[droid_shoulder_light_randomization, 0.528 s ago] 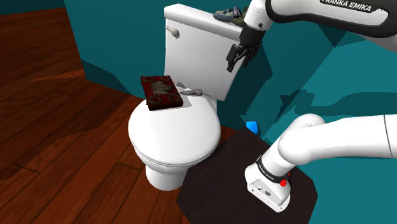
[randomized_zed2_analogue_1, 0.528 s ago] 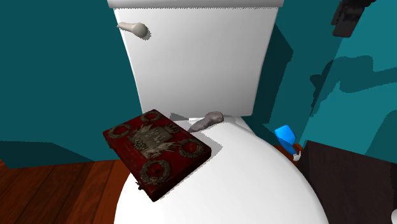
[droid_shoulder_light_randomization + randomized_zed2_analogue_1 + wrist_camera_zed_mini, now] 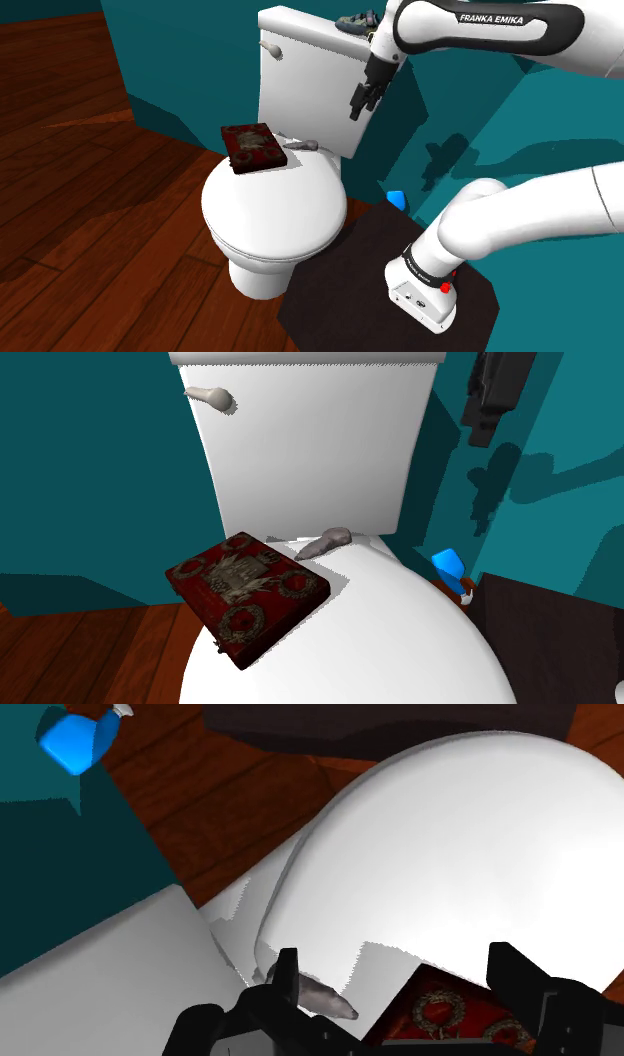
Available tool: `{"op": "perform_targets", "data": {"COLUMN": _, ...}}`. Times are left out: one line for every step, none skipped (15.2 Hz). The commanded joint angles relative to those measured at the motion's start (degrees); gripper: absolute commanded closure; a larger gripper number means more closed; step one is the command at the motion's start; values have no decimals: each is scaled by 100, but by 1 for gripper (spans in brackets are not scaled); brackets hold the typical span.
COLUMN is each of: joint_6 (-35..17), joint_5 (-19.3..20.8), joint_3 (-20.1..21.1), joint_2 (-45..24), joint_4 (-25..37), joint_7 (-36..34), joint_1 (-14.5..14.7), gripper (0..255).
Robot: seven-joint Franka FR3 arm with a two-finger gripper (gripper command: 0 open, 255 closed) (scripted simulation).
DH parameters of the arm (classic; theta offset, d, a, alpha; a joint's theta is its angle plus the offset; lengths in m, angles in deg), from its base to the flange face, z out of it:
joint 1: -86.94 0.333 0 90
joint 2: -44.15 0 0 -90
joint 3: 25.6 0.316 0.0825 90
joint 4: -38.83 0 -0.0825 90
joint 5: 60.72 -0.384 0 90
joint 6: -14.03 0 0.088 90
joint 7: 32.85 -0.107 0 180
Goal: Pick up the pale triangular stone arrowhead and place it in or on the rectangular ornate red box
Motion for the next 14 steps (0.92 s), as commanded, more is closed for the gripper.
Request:
{"op": "perform_targets", "data": {"joint_6": -380, "joint_5": 48, "joint_3": -222, "joint_2": -338, "joint_4": -43, "joint_7": 518, "joint_1": 63, "gripper": 0}}
{"op": "perform_targets", "data": {"joint_6": -540, "joint_5": 59, "joint_3": -330, "joint_2": -523, "joint_4": -25, "joint_7": 766, "joint_1": 98, "gripper": 0}}
{"op": "perform_targets", "data": {"joint_6": -696, "joint_5": 61, "joint_3": -435, "joint_2": -716, "joint_4": 3, "joint_7": 1016, "joint_1": 136, "gripper": 0}}
{"op": "perform_targets", "data": {"joint_6": -849, "joint_5": 53, "joint_3": -534, "joint_2": -916, "joint_4": 42, "joint_7": 1269, "joint_1": 171, "gripper": 0}}
{"op": "perform_targets", "data": {"joint_6": -996, "joint_5": 36, "joint_3": -630, "joint_2": -1124, "joint_4": 91, "joint_7": 1524, "joint_1": 209, "gripper": 0}}
{"op": "perform_targets", "data": {"joint_6": -1138, "joint_5": 7, "joint_3": -719, "joint_2": -1339, "joint_4": 151, "joint_7": 1782, "joint_1": 246, "gripper": 0}}
{"op": "perform_targets", "data": {"joint_6": -1274, "joint_5": -31, "joint_3": -805, "joint_2": -1559, "joint_4": 220, "joint_7": 2041, "joint_1": 286, "gripper": 0}}
{"op": "perform_targets", "data": {"joint_6": -1403, "joint_5": -80, "joint_3": -886, "joint_2": -1784, "joint_4": 298, "joint_7": 2304, "joint_1": 324, "gripper": 0}}
{"op": "perform_targets", "data": {"joint_6": -1525, "joint_5": -139, "joint_3": -960, "joint_2": -2014, "joint_4": 386, "joint_7": 2569, "joint_1": 362, "gripper": 0}}
{"op": "perform_targets", "data": {"joint_6": -1639, "joint_5": -209, "joint_3": -1026, "joint_2": -2248, "joint_4": 483, "joint_7": 2837, "joint_1": 398, "gripper": 0}}
{"op": "perform_targets", "data": {"joint_6": -1745, "joint_5": -289, "joint_3": -1086, "joint_2": -2485, "joint_4": 588, "joint_7": 3106, "joint_1": 432, "gripper": 0}}
{"op": "perform_targets", "data": {"joint_6": -1842, "joint_5": -379, "joint_3": -1133, "joint_2": -2725, "joint_4": 702, "joint_7": 3378, "joint_1": 459, "gripper": 0}}
{"op": "perform_targets", "data": {"joint_6": -1930, "joint_5": -476, "joint_3": -1170, "joint_2": -2967, "joint_4": 824, "joint_7": 3650, "joint_1": 479, "gripper": 0}}
{"op": "perform_targets", "data": {"joint_6": -2010, "joint_5": -579, "joint_3": -1197, "joint_2": -3210, "joint_4": 955, "joint_7": 3921, "joint_1": 495, "gripper": 0}}
